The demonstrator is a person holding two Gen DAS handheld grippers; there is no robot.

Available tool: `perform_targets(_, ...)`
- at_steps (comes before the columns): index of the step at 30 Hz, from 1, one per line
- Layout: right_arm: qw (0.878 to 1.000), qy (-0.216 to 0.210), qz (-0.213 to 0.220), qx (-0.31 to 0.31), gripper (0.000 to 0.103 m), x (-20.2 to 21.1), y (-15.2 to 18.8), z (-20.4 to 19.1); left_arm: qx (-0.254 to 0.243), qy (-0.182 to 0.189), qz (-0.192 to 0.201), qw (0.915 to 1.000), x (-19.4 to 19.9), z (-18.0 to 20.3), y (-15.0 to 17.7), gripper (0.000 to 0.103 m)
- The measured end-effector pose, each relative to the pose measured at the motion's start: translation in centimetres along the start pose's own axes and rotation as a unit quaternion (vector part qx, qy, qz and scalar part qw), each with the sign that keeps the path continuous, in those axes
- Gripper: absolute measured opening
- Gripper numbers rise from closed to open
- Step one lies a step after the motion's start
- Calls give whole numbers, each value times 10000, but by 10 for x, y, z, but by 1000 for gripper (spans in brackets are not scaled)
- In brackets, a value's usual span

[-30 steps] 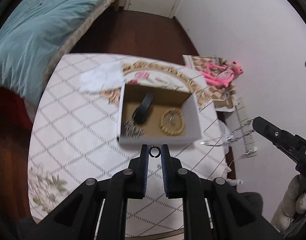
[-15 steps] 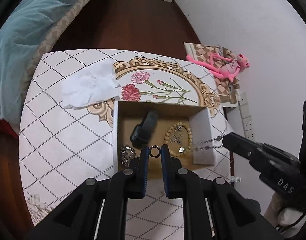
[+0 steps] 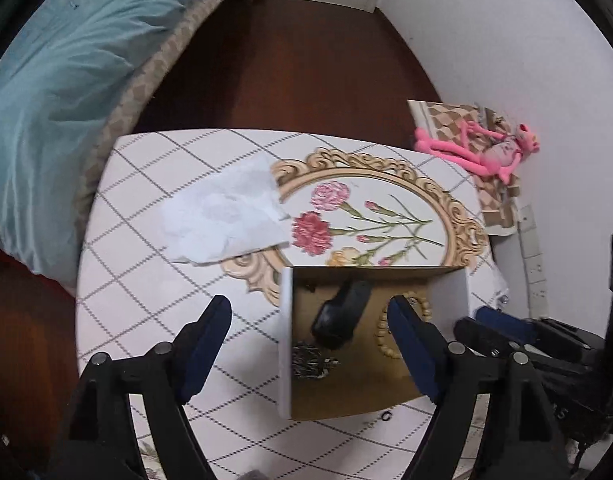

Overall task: Organize jewelry
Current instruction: 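Carry the ring and earring into the box and open both tools, then lift both open tools away from the box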

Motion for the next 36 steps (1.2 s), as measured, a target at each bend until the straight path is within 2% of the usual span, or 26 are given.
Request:
perform_targets(2,9999,114,32,17,43,2,2,1,34,-178,94,9998,2,-5,2,90)
perform_targets(3,9998,189,52,29,46,2,3,2,47,-253,133,9996,2,-6,3,99)
perform_targets(4,9995,293,75,55,51,3,5,3,72,-321,184,9993,3,-8,5,101)
perform_targets(6,9976,669,123,110,81,5,9,5,103,-488,332,9982,6,-12,11,101)
perform_targets(7,9968,780,128,127,88,5,11,7,125,-582,405,9974,8,-14,15,101)
perform_targets(8,9947,1006,145,168,92,5,15,8,142,-664,485,9965,10,-15,20,101)
perform_targets(9,9927,1181,156,194,92,5,19,9,143,-729,551,9957,10,-16,24,101)
perform_targets(10,9915,1276,153,204,92,5,22,10,148,-823,627,9945,11,-17,29,102)
perform_targets(12,9882,1513,150,199,99,2,32,13,164,-933,670,9932,11,-19,38,102)
perform_targets(15,9843,1736,230,212,100,2,44,15,170,-1038,725,9918,10,-19,49,102)
perform_targets(23,9805,1894,491,197,100,15,64,9,206,-1062,843,9905,23,-13,71,102)
perform_targets(36,9687,1999,1376,518,100,94,97,-38,367,-854,1607,9826,111,-9,101,102)
Point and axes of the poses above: each gripper's, at about its wrist camera, not at the fingertips, and x roughly against the way its jaws point, z to its right, y to its underside, the point moved 4 cm from there along -x, roughly the way its jaws point, and after that the axes turned 14 degrees about -y, right-handed, at the moved point
